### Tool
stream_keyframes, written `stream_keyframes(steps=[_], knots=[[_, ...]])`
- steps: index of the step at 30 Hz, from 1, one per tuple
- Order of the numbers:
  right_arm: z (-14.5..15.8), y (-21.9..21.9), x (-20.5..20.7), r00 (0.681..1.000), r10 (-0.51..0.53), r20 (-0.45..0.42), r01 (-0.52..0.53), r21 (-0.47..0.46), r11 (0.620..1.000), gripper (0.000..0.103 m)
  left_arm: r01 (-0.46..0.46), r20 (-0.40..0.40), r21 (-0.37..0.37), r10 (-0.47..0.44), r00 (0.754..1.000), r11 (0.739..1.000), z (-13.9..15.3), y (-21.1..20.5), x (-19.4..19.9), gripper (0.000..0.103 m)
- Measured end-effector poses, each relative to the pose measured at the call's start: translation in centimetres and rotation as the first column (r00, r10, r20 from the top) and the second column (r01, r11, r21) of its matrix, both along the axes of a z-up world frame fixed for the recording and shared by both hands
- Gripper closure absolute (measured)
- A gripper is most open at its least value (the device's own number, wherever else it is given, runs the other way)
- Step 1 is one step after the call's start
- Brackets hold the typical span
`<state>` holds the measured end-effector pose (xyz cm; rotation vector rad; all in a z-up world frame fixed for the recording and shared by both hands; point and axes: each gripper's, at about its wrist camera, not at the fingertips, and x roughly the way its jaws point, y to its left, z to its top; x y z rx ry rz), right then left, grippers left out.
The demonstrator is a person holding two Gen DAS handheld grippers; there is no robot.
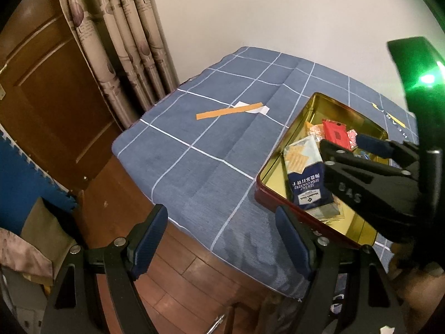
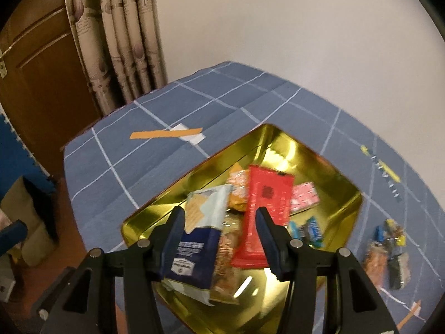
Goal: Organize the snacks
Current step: 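Carry the soda-cracker pack into the tin and open the right gripper, then grasp the clear peanut-brittle bag with the right gripper and lift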
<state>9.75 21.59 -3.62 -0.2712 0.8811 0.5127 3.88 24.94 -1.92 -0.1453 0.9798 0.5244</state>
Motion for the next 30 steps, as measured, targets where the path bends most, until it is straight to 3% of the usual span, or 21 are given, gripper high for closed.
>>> stream_keyframes(steps=[8,19,25,30], knots=[[1.7,-2.2,-1.0,0.997,-0.047,0.063,0.047,-0.007,0.999,0.049,0.01,0.0,0.037,-0.01,1.0,0.999,0.3,-0.7,-0.1,0.025],[1.6,-7.7,-2.2,0.988,-0.148,0.045,0.147,0.032,0.989,0.049,0.038,-0.008,0.103,-0.037,0.999,0.994,0.4,-2.2,-0.1,0.022],[1.0,-12.3,-2.7,0.972,-0.236,0.021,0.234,0.063,0.97,0.049,0.045,-0.01,0.144,-0.044,0.999,0.989,0.4,-2.9,-0.1,0.022],[-1.0,-20.2,-4.3,0.931,-0.362,-0.034,0.364,0.104,0.926,0.045,0.067,-0.009,0.166,-0.067,0.998,0.984,0.5,-3.5,-0.1,0.022]])
